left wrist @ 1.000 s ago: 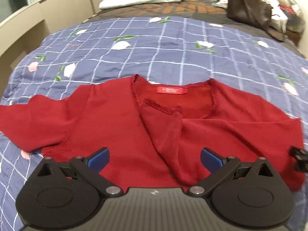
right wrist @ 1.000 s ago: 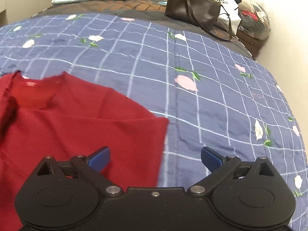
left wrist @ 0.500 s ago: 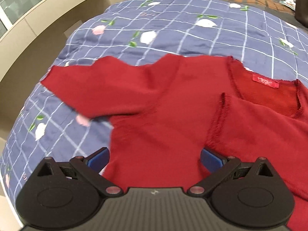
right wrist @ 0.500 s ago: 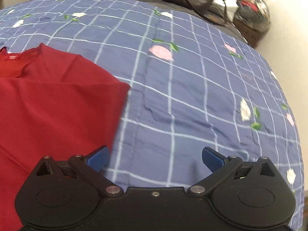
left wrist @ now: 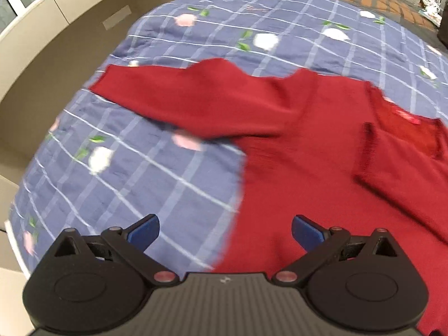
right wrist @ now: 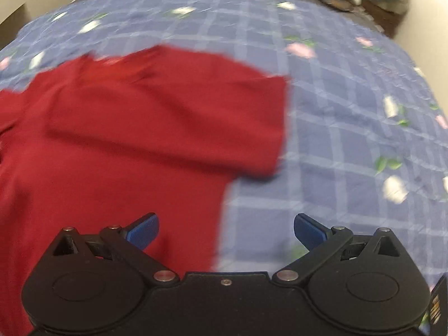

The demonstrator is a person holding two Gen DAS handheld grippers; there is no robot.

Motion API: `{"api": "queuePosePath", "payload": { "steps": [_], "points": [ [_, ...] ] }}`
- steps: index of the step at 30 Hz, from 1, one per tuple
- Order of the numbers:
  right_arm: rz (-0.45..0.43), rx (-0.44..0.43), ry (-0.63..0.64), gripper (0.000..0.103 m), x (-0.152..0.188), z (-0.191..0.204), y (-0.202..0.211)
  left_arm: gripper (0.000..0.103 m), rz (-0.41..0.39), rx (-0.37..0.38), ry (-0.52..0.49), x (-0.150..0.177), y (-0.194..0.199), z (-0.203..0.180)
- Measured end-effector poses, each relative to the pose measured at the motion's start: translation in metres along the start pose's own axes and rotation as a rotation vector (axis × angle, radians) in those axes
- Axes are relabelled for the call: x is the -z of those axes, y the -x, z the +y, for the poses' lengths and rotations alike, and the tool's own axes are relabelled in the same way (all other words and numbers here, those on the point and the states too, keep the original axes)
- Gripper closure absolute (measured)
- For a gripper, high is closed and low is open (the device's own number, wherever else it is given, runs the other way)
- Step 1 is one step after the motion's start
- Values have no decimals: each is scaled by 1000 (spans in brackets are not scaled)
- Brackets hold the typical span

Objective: Fold small clothes
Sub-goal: 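Move the left tool to the other sweater sleeve, then close the left gripper on the sleeve cuff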

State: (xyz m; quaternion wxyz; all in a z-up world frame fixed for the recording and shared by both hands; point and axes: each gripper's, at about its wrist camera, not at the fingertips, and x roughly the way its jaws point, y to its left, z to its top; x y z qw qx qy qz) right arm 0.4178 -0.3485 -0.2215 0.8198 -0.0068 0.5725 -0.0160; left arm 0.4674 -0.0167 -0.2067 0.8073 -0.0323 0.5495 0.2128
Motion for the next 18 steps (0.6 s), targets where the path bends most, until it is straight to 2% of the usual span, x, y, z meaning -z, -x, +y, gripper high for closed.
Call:
{"api": "queuePosePath", "payload": {
  "steps": [4,7,11,14,18],
  "points": [
    [56,-54,18,1,16,54,3,0,-16,-8,5,-15,-7,53],
    [5,-29,47,1,8,80,12,0,-44,-15,12,-28,-13,97],
    [-46,26,-32,1,-12,98,16,0,-55,-40,44,-44,-32,149],
    [-22,31,-60,1,-12,118,6,0,-47,-67,79,-54,-48,183],
    [33,-8,33,1,2,160,-7,0,-50,-54,160,-70,-71,219]
  ]
}}
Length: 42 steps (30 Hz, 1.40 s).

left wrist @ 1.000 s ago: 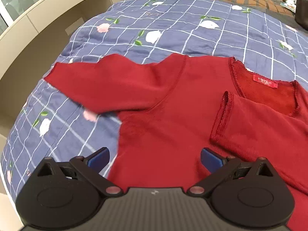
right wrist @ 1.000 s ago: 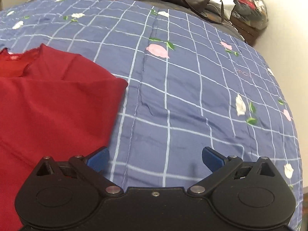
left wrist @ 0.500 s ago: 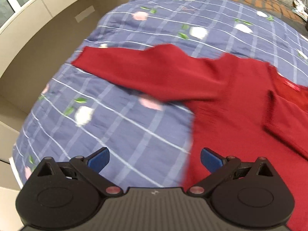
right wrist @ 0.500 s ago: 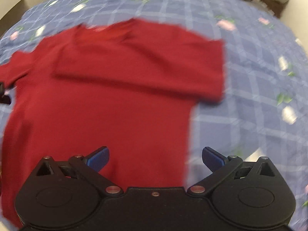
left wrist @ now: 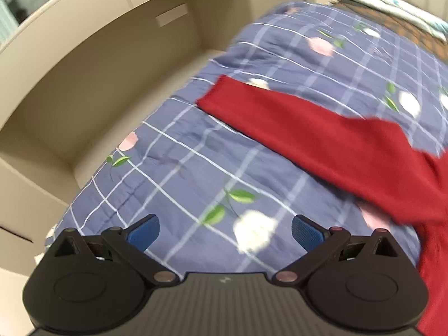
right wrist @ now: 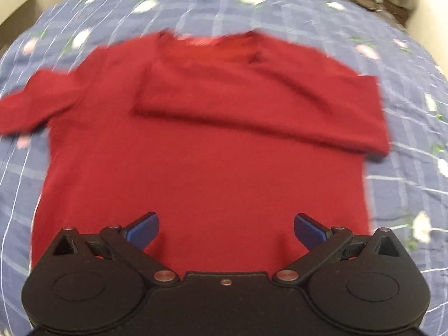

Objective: Fold small clothes
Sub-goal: 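Close the left gripper on the sleeve cuff, then lift the sleeve over the sweater body and open the left gripper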

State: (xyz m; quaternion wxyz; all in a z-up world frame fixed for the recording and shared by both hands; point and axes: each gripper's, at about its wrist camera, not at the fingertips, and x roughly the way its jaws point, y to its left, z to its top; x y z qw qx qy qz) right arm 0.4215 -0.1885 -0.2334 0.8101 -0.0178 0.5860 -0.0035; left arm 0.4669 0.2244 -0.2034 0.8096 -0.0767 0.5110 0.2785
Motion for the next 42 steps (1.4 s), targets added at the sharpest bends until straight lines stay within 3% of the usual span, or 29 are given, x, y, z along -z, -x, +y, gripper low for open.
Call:
{"api": "queuePosePath", "payload": {
  "steps": [5,8,12,20,23,25,29,31,34,36,42],
  "points": [
    [51,-30,160,1,23,41,-8,0,-5,131,154,-28,-37,28],
    [85,-31,167,1,31,45,-10,0,5,101,224,-48,-61,27],
    [122,-35,206,0,50,54,-17,0,-23,74,156,-76,-91,4],
    [111,-43,217,0,51,55,-19,1,3,59,187,-94,-121,-9],
    [103,-46,219,0,53,52,-19,12,17,61,215,-96,-126,-7],
    [98,-49,222,0,53,52,-18,30,37,50,255,-95,-130,-2],
    [88,-57,227,0,56,51,-18,52,22,94,351,-89,-130,11],
    [84,-57,228,0,56,52,-17,79,9,126,377,-88,-130,17],
    [76,-55,228,0,59,52,-18,94,9,167,405,-88,-131,24],
    [71,-57,229,0,60,51,-18,100,4,169,413,-89,-128,27],
    [60,-69,224,0,63,48,-17,102,-46,212,387,-93,-105,32]
  ]
}}
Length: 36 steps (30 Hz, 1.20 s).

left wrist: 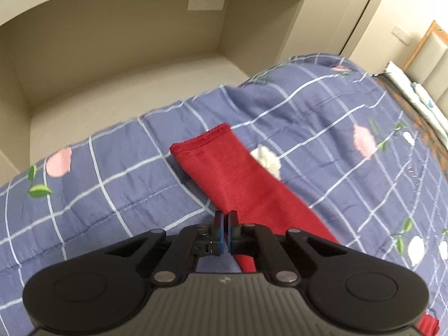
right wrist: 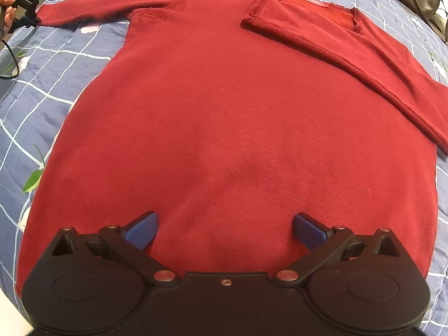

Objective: Fold small clothes
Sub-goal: 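Lift the sleeve over the sweater body and open the left gripper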

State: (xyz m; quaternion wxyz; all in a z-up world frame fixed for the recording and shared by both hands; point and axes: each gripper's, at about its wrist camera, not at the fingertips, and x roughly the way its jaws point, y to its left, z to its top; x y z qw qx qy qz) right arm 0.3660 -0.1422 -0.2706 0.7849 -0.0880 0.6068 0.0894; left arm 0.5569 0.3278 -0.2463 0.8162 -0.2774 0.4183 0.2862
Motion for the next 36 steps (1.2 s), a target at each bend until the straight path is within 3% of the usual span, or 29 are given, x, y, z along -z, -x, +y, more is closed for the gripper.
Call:
{"api": "queuePosePath", "payload": {
  "steps": [8,14,16,18,21,24,30,33,36],
  "points": [
    [-7,-19,0,0,1,-4,2,103,-59,108,-52,-8,39,-17],
    [11,-29,7,0,-3,-5,1,103,-146,163,-143,-8,74,-54],
    [56,-54,3,0,-12,-8,2,103,-189,199,-181,-5,91,-71],
    [54,-112,-99,1,-24,-24,9,103,-237,230,-242,2,112,-90],
    [-40,-196,-298,1,-40,-56,28,103,-318,292,-344,18,149,-120],
    [-112,-158,-320,1,-56,-76,44,103,-376,359,-442,40,183,-153],
    [-147,-132,-332,1,-59,-112,52,103,-435,484,-660,109,225,-228],
    [-154,-122,-349,1,-45,-132,56,103,-418,522,-772,163,227,-265],
    [-164,-109,-359,1,-27,-154,61,103,-345,544,-896,224,217,-298]
  ]
}}
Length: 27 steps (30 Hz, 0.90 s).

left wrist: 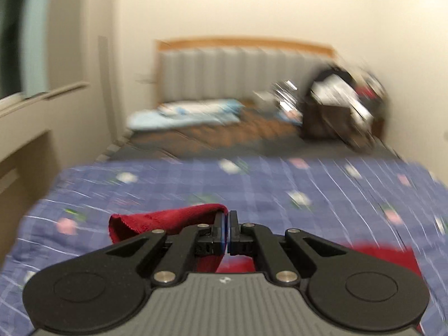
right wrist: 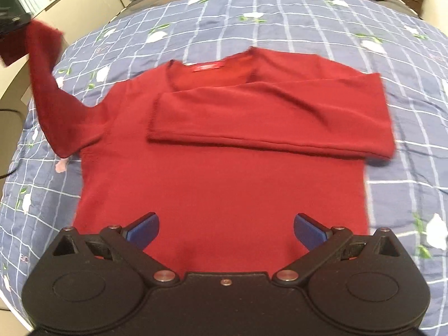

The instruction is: Fold small clothes

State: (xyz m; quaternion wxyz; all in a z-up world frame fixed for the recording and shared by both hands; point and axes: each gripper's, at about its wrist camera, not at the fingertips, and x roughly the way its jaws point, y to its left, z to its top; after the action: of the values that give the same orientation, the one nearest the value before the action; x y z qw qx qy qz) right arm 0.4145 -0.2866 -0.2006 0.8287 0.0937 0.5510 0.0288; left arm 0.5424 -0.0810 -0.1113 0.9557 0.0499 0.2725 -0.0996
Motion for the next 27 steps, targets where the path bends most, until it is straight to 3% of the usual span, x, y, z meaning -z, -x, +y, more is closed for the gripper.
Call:
{"api": "queuePosePath", "payload": {
  "steps": [4,11,15,17,19,22,24,27],
  "points": [
    [-11,30,-23,1,9,-38,9,103,126,78,-194,41,-29,-81],
    [-40,88,-133,1,25,-99,20,98,268,134,-251,103,-29,-129],
    [-37,89,-166,1,34,-115,23,85,282,149,-271,104,-30,-131],
    [-30,90,-171,1,38,-120,23,73,295,165,-272,100,-32,-130],
    [-26,96,-179,1,40,-125,22,50,296,194,-263,95,-32,-132],
    [-23,110,-187,1,44,-128,22,32,321,242,-293,84,-41,-139],
    [-19,125,-185,1,47,-129,22,32,340,263,-337,81,-43,-147],
    [-4,142,-188,1,52,-131,20,30,338,356,-420,77,-36,-160]
  ]
}}
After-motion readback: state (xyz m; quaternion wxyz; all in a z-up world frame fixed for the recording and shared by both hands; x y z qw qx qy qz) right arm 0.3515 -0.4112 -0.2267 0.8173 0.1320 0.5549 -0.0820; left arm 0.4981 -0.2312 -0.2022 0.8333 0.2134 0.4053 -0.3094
